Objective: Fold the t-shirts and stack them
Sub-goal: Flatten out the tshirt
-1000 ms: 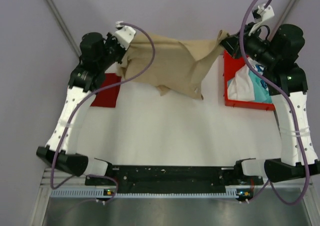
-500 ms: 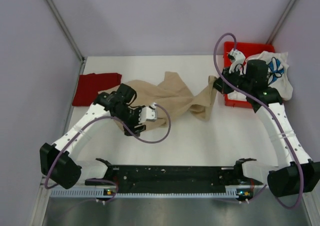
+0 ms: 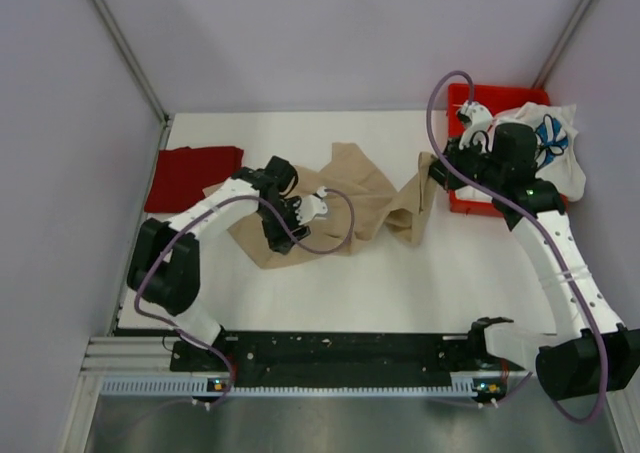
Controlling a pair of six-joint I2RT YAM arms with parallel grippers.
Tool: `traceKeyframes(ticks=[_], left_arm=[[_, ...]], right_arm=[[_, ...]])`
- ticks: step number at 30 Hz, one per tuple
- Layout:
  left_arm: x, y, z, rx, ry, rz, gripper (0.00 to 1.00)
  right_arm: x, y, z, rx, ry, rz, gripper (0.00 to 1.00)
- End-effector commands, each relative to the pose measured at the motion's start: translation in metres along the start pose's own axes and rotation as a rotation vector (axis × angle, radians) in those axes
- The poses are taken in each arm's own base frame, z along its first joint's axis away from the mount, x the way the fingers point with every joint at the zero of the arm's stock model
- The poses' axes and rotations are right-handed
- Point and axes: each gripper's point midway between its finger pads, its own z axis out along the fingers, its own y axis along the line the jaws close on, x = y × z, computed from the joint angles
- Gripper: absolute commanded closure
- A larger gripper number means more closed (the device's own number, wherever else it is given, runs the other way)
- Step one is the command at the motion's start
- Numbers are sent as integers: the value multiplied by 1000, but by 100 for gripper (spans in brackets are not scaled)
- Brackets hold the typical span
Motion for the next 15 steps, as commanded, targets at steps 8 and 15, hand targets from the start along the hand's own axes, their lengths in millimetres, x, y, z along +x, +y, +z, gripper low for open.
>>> traceKeyframes(ticks=[8,15], left_arm=[[-73,60,35,76,-181,103,35],[-61,49,54,192,-142,200,39]], right_arm=[[-8,-5,-1,20,-45,-34,100],[-6,-7,0,29,-40,-33,100]])
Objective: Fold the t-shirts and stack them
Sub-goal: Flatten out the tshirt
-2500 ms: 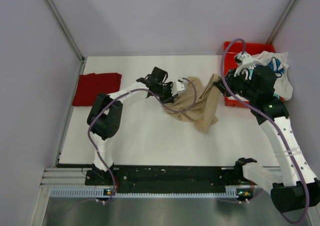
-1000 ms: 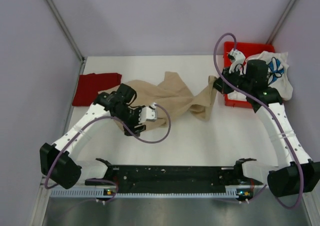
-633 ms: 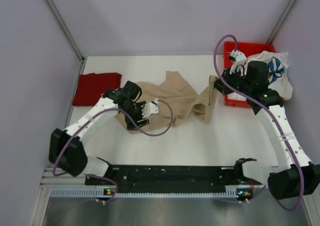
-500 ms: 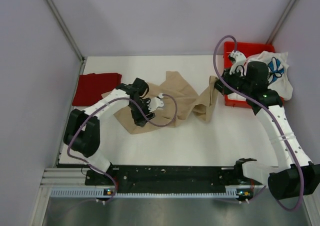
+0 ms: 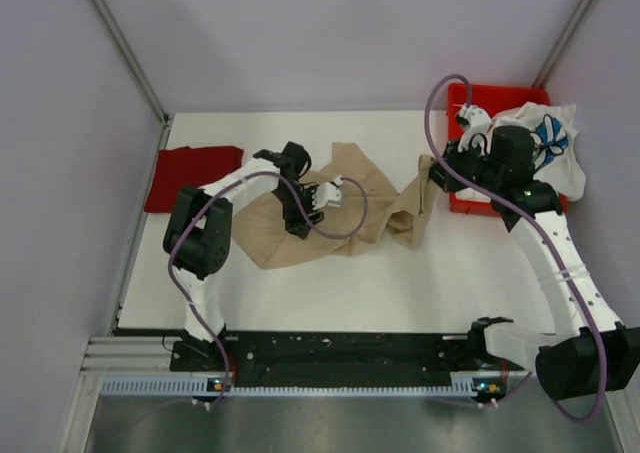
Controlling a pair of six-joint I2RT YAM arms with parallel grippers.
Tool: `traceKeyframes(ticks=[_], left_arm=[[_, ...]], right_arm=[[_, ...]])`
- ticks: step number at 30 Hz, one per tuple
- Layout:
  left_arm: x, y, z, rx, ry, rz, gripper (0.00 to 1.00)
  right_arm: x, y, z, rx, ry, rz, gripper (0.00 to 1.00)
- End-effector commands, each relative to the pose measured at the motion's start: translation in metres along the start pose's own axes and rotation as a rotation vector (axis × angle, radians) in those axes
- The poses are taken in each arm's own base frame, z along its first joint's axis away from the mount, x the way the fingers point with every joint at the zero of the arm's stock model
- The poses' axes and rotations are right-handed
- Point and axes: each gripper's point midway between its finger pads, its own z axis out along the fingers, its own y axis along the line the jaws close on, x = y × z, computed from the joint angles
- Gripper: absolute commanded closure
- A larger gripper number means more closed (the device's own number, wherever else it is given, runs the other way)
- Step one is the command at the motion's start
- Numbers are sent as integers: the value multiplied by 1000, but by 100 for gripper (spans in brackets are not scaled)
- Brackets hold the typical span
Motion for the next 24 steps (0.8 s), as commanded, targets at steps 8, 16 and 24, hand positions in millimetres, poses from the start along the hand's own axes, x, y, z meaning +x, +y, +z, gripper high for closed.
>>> traceKeyframes(ticks=[8,16,24], left_arm=[[-1,-1,12,71,-17,84,51],[12,-6,6,77,47,98,100],[3,9,-30,-129,19,-25,100]], right_arm=[[-17,1,-5,3,-64,-38,100],[-19,2,-9,3,-75,-48,100],[-24,6,-17,0,-97,-62,100]])
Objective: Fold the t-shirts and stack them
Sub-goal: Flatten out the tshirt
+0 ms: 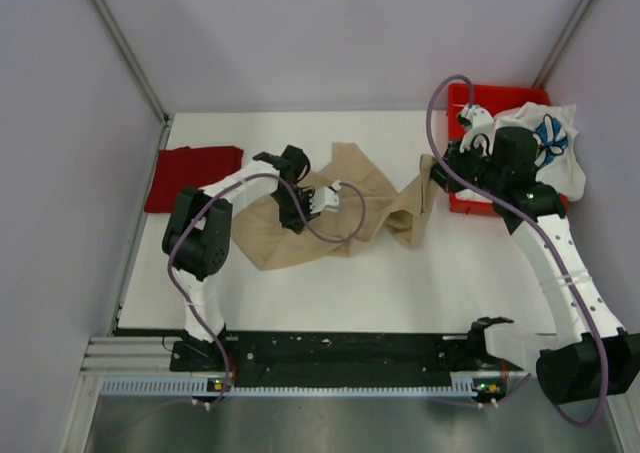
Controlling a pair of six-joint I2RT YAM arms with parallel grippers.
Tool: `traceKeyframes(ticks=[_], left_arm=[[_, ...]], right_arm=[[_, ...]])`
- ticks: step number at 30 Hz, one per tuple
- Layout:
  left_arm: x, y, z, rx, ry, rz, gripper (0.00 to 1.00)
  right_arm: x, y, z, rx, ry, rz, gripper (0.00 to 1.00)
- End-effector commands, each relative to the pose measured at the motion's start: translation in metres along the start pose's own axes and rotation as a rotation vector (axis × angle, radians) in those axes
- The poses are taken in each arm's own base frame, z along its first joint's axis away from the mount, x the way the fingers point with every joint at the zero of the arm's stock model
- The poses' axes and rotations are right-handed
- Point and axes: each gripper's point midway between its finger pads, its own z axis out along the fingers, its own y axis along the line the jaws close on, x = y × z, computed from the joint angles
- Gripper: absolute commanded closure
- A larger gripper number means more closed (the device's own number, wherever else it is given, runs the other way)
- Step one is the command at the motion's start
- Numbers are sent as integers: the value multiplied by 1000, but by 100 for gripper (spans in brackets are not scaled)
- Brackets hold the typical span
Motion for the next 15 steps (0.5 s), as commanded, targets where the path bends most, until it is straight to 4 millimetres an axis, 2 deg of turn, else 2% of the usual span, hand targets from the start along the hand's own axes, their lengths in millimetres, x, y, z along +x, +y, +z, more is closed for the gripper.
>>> traceKeyframes(ticks=[1,5,7,12,15], left_arm=[[-16,16,-53,-211,-54,-96,100],[-17,19,-107,-356,-99,-221,100],[-18,17,-144,-437,-144,-255,100],[-18,6,-258,-755,-247,-273,100],[-18,-17,-331,-989,-289,-246,100]], right_arm=[[-23,6,-16,-3,-92,-56,100],[-35,9,-25,11,-124,-43,100],[-48,12,-37,35,-159,-39,100],[-96,28,-83,71,-313,-79,100],[-124,51,-118,37,-409,-115,100]])
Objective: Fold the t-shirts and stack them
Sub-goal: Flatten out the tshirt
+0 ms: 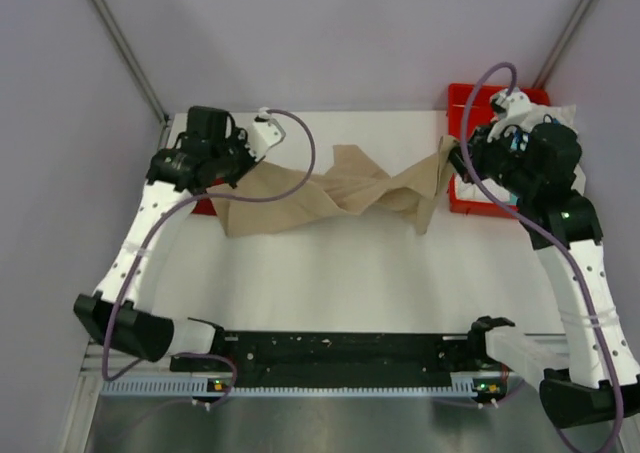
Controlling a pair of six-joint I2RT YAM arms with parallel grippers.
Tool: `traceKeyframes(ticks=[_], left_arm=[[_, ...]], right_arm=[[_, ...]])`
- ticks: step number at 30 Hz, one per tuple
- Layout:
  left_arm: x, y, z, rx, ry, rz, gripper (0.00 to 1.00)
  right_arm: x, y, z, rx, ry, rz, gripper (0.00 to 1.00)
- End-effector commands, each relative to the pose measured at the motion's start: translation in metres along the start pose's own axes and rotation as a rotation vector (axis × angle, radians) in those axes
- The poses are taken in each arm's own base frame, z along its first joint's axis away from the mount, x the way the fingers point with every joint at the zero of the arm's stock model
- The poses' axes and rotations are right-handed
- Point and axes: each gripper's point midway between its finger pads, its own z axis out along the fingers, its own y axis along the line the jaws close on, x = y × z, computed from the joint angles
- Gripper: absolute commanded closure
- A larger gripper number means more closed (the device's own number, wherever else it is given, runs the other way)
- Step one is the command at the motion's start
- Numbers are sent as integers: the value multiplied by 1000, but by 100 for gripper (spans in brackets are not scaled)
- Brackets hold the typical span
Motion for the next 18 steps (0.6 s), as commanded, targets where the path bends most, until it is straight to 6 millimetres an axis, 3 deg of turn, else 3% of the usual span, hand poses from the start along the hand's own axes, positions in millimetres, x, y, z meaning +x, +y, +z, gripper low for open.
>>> traceKeyframes(ticks=[1,5,8,11,14,18], left_arm=[[-34,41,-117,-352,-150,3,100],[-34,64,-220,-651,-188,-14,100],[-30,60,-289,-786,-240,-17,100],[-31,50,-341,-868,-332,-26,100],[-28,44,-362,-909,-368,-31,100],[-26,49,-345,-900,-338,-29,100]], right_arm=[[-96,37,-73,-30,-299,-88,100],[-130,63,-126,-51,-425,-145,100],[-145,85,-163,-93,-496,-196,100],[-151,105,-193,-143,-540,-224,100],[-152,113,-204,-163,-546,-226,100],[-154,107,-193,-151,-526,-214,100]])
